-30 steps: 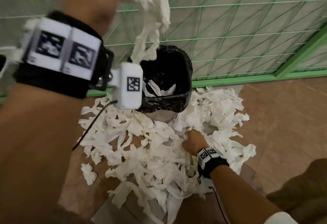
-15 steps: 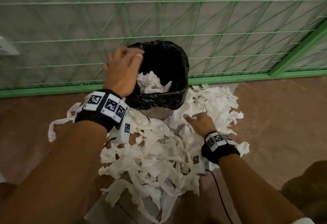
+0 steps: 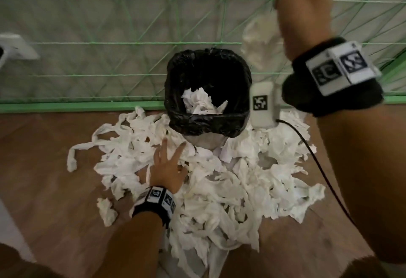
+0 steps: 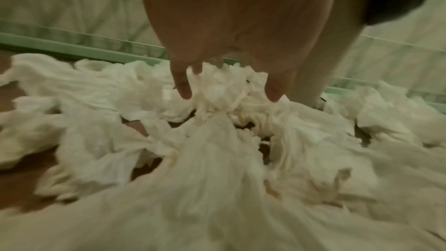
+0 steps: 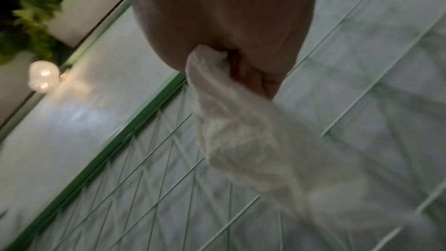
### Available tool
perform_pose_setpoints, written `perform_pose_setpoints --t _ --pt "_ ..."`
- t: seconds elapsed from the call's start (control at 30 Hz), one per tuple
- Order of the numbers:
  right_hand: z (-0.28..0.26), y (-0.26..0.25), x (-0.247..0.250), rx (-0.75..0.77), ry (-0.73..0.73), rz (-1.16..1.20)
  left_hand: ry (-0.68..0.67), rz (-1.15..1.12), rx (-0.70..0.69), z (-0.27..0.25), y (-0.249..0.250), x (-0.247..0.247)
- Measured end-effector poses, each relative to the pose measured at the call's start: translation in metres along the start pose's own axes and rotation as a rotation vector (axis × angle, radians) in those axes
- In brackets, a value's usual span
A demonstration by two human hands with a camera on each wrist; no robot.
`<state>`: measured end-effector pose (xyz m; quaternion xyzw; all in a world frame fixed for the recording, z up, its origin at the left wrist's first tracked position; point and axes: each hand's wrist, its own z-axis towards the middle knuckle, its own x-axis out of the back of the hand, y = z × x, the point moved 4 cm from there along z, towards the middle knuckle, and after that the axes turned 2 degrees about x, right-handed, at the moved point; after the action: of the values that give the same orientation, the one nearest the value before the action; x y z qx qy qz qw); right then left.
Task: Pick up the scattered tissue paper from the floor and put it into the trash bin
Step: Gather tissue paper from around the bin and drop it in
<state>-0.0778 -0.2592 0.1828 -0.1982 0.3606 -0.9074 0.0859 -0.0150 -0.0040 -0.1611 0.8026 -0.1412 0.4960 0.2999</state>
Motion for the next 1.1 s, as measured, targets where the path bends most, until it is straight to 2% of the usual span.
perform_pose_setpoints --t 0.03,0.07,0.1,0.17,0.2,0.23,0.27,0.37,0.4,0.43,0.47,0.5,0.57,0.63,0.73,0.83,0.9,1.0,1.1 --pt "0.005 -0.002 -0.016 0.123 -0.026 -0.068 -0.01 -0.001 -0.041 0.005 0.005 -0.004" --pt "0.005 -0.002 -0.035 0.138 -0.112 -0.128 -0.032 0.008 -0.059 0.01 0.009 -0.007" --pt "-0.002 0.0 -0.055 0.08 -0.261 -0.204 -0.054 0.04 -0.063 0.016 0.012 -0.01" --pt "-0.025 0.017 -0.086 -0.172 -0.716 -0.377 -0.054 0.145 -0.081 0.025 0.018 -0.009" --pt "-0.038 0.025 -0.092 -0.216 -0.858 -0.403 -0.023 0.188 -0.097 0.029 0.019 -0.008" --pt "-0.047 0.033 -0.092 -0.215 -0.875 -0.371 0.021 0.204 -0.115 0.032 0.02 -0.004" --pt "-0.052 0.04 -0.085 -0.214 -0.796 -0.305 0.075 0.207 -0.132 0.033 0.018 -0.002" --pt "-0.058 0.086 -0.045 -0.345 -0.293 -0.2 0.202 0.179 -0.095 0.027 0.005 0.009" --pt "-0.067 0.108 -0.029 -0.415 -0.162 -0.236 0.241 0.135 -0.057 0.023 0.0 0.014" --pt "-0.081 0.131 -0.017 -0.504 -0.102 -0.308 0.278 0.057 -0.022 0.019 -0.004 0.021" --pt "-0.101 0.156 -0.009 -0.6 -0.131 -0.411 0.302 -0.048 0.001 0.017 -0.008 0.026" --pt "-0.125 0.179 -0.006 -0.685 -0.243 -0.522 0.325 -0.157 0.011 0.014 -0.009 0.033" --pt "-0.182 0.21 -0.012 -0.773 -0.582 -0.648 0.335 -0.345 0.015 0.014 -0.015 0.046" --pt "-0.235 0.22 -0.022 -0.753 -0.868 -0.668 0.318 -0.5 0.063 0.017 -0.023 0.059" --pt "-0.281 0.228 -0.036 -0.627 -1.049 -0.775 0.291 -0.735 0.133 0.017 -0.027 0.088" --pt "-0.29 0.23 -0.042 -0.535 -1.058 -0.862 0.41 -0.668 0.053 0.015 -0.016 0.139" --pt "-0.283 0.227 -0.04 -0.546 -0.95 -0.795 0.47 -0.667 -0.03 0.017 -0.005 0.179" --pt "-0.268 0.22 -0.03 -0.595 -0.748 -0.686 0.466 -0.788 -0.133 0.013 0.033 0.239" --pt "-0.255 0.21 -0.015 -0.69 -0.678 -0.69 0.525 -0.817 -0.249 0.007 0.08 0.299"
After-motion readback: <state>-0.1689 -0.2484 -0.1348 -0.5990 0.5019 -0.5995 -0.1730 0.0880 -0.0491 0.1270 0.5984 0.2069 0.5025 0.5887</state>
